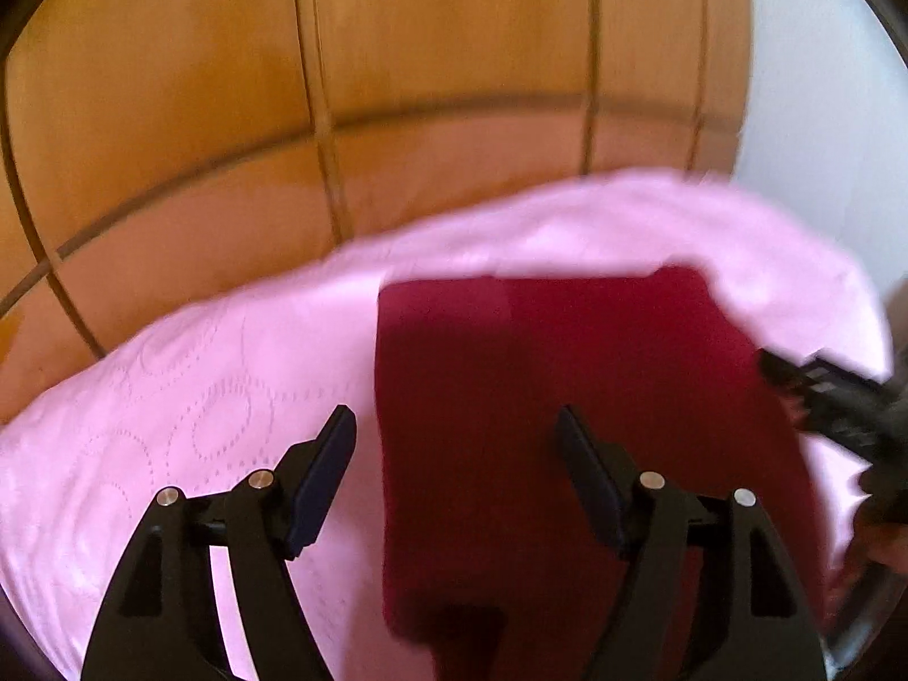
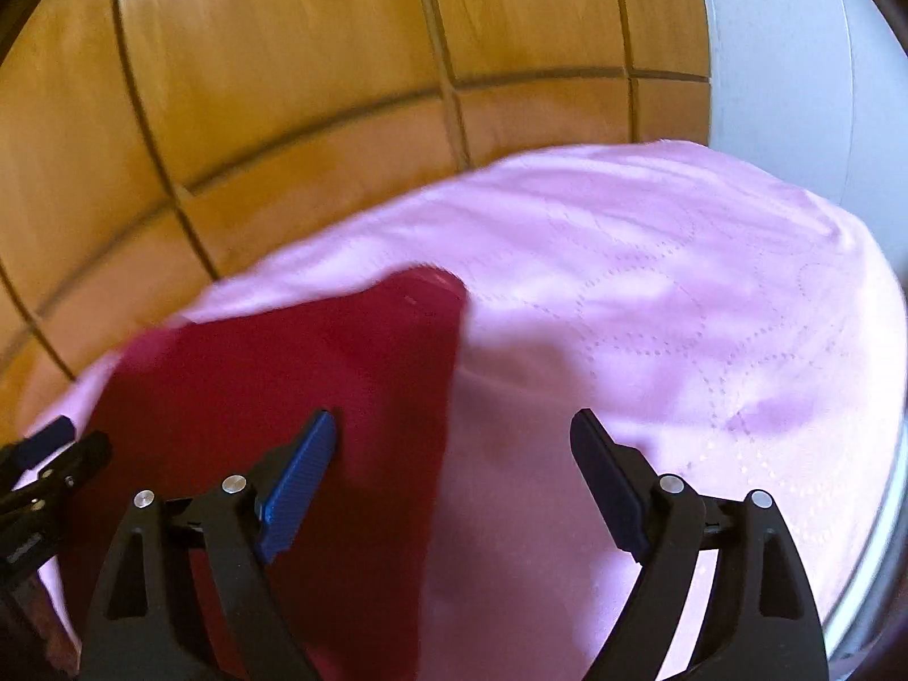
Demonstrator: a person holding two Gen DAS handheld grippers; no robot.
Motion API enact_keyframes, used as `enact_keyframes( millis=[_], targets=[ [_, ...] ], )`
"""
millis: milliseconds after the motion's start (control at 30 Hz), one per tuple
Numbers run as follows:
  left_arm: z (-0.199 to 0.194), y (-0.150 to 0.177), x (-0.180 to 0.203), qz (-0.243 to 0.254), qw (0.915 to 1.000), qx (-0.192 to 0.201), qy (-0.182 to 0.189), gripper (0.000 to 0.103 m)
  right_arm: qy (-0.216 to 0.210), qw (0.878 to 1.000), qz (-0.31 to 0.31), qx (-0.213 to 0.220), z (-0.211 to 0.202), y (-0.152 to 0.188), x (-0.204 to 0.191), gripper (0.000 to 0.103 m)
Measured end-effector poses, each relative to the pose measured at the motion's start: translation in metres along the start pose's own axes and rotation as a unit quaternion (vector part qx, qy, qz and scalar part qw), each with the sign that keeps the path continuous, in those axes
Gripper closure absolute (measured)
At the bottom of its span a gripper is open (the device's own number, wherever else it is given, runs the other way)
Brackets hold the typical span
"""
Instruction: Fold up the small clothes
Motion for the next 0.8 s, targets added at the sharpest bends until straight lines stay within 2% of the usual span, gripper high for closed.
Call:
enact_keyframes(
  millis=[67,100,133,267,433,533,600,633,700,733,800],
  targets=[
    [0.029,0.005,-0.003,-0.001,0.9993,-0.037,0.009,0.027,0.027,0.999,-0.006,-0.017,0.012,0.010,0.000,0.010],
    [0.038,0.008,-0.007,-0.010,0.9990,-0.042,0.011,0.022,0.024,1.000,-0.003,-0.020,0.019,0.015,0.003,0.007],
    [0.039,0.010,-0.008,-0.015,0.9991,-0.039,0.012,0.018,0.022,1.000,0.003,-0.021,0.022,0.016,0.005,0.005],
    [0.033,0.011,-0.008,-0.007,0.9993,-0.035,0.016,0.018,0.003,0.999,0.032,-0.023,0.028,0.017,0.013,0.004],
    [-0.006,0.027,-0.020,-0.030,0.9985,-0.012,0.044,0.015,-0.010,0.999,0.049,0.005,-0.015,0.024,0.019,0.004],
    [-0.022,0.048,-0.027,-0.036,0.9981,0.004,0.051,0.013,-0.026,0.998,0.054,0.028,-0.052,0.047,0.020,0.004],
    [-0.025,0.065,-0.030,-0.040,0.9977,0.003,0.055,0.013,-0.044,0.998,0.050,0.023,-0.062,0.062,0.016,0.004],
    [-0.023,0.071,-0.032,-0.043,0.9974,0.000,0.057,0.011,-0.043,0.998,0.039,0.014,-0.063,0.071,0.013,0.004],
    [-0.017,0.078,-0.034,-0.044,0.9972,-0.012,0.059,0.010,0.018,1.000,-0.002,-0.010,-0.057,0.092,0.007,0.004],
    [-0.015,0.079,-0.035,-0.046,0.9969,-0.016,0.062,0.010,0.028,0.999,-0.009,-0.014,-0.052,0.101,0.008,0.004],
    [-0.012,0.080,-0.038,-0.053,0.9959,-0.020,0.071,0.010,0.015,1.000,0.015,-0.020,-0.047,0.107,0.014,0.004]
  ],
)
Point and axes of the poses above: each gripper's, at about its wrist camera, not at the fingertips, and z roughly the way its jaws point, x to its right, y to its underside, the point moved 3 cm from there along z, roughly the way its jaws point, and after that the axes turned 6 degrees about -x, right-handed, at the moved point
